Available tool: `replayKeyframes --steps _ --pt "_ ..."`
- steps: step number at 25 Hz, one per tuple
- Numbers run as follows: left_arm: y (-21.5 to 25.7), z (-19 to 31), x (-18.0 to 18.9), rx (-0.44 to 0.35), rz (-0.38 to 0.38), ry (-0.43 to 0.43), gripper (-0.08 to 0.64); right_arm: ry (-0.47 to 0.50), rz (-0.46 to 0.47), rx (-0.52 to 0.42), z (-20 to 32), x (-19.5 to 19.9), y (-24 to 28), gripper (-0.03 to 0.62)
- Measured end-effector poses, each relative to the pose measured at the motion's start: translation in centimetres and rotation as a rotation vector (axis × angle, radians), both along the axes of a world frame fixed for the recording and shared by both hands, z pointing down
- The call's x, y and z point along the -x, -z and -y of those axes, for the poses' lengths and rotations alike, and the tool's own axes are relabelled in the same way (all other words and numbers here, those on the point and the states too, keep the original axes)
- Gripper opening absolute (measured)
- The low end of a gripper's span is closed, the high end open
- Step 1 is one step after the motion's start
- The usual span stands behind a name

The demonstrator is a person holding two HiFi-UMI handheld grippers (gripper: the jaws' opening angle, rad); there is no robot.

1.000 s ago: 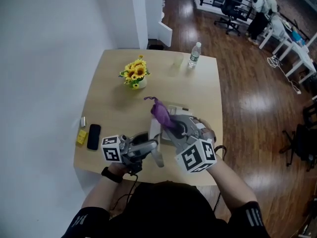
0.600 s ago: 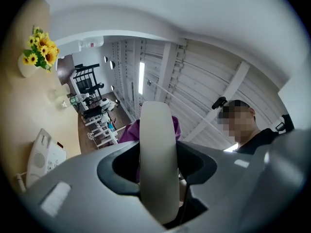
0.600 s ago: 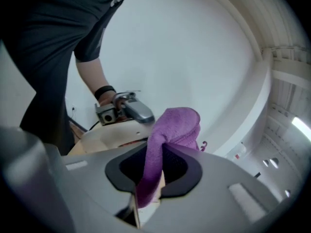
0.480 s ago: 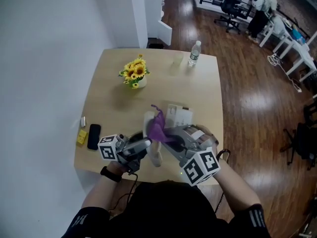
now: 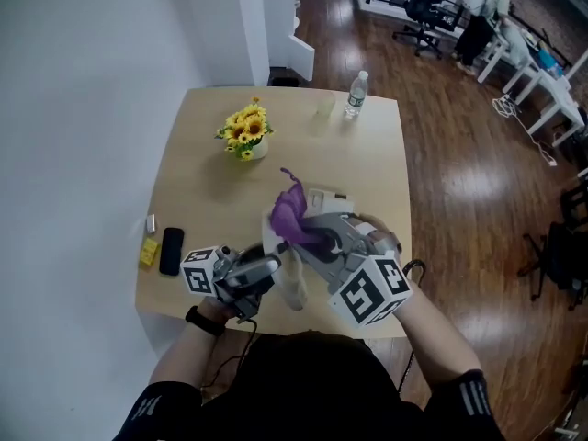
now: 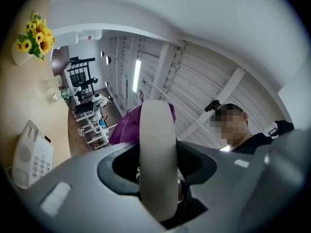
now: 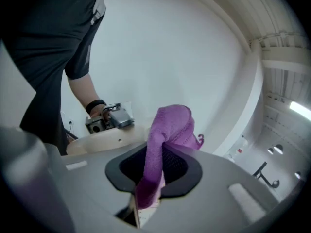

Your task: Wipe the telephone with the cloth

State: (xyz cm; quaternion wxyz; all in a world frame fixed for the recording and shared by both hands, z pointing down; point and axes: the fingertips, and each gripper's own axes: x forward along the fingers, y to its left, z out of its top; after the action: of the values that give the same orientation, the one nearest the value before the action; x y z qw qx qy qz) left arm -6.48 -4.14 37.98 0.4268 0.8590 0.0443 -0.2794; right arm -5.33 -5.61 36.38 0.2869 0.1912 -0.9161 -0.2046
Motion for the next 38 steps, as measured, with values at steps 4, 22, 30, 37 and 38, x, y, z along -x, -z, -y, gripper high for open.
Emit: replayKeyframes --steps 4,22,30,37,38 --pt "0.2 0.6 0.7 0.002 0.001 0.041 0.212 0.086 -0.093 0.012 -2.6 0.4 -1.9 0.061" --pt "3.8 3.5 1.7 -0.072 -0.039 0.157 0.212 0.161 -0.230 -0.036 -5.4 2.5 -4.1 0.060" --pt "3.1 2.7 1.7 -0.066 -0.019 0.167 0.212 0.237 -0.310 -0.056 -8.4 1.6 -5.5 0.060" --pt "3.7 3.6 3.5 -0.016 -0.143 0.200 0.212 0.276 -0.268 0.069 -11.7 1.3 -8.7 0.060" --pt "3.8 3.6 3.6 -0.014 -0.159 0.198 0.212 0.286 -0.275 0.085 -12.2 1.1 -9.4 0.060"
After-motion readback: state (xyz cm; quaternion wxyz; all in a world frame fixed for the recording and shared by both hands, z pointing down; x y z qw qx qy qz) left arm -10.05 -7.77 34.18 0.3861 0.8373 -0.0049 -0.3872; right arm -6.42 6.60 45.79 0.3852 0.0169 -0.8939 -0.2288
